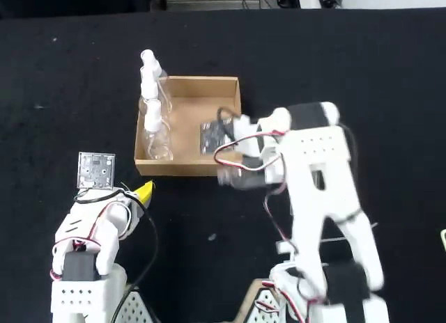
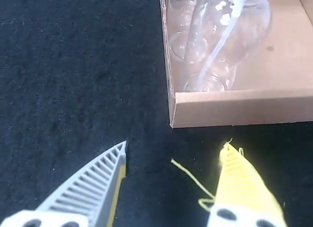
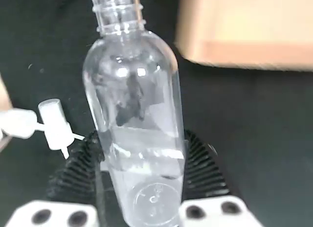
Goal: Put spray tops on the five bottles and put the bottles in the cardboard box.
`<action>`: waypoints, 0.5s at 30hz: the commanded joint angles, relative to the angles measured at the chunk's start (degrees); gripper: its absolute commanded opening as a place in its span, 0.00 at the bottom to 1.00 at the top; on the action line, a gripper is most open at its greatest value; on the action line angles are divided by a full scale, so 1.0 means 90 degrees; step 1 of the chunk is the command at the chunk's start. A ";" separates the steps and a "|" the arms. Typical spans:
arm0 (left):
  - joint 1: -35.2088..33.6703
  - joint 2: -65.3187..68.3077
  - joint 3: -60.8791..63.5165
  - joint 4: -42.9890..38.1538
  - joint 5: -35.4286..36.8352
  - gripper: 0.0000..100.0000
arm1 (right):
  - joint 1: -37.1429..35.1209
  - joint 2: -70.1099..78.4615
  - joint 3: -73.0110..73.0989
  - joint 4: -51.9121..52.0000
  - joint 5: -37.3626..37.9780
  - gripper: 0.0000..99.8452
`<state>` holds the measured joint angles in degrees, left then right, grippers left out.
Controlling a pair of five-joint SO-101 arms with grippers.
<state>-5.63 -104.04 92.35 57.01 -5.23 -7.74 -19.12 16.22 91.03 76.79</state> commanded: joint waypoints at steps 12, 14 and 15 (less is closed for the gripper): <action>-0.0063 -0.0049 -0.0249 0.0020 -0.0049 0.27 | 0.5011 0.1421 -0.0796 -0.0840 -0.1250 0.02; -0.0054 -0.0049 -0.0249 0.0020 -0.0049 0.27 | 0.5372 0.1861 -0.0796 -0.1084 -0.1250 0.02; -0.0054 -0.0049 -0.0249 0.0020 -0.0049 0.27 | 0.5470 0.2066 -0.0796 -0.1231 -0.1260 0.02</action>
<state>-5.63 -104.04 92.35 57.01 -5.32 36.92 -3.82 12.26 83.56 66.07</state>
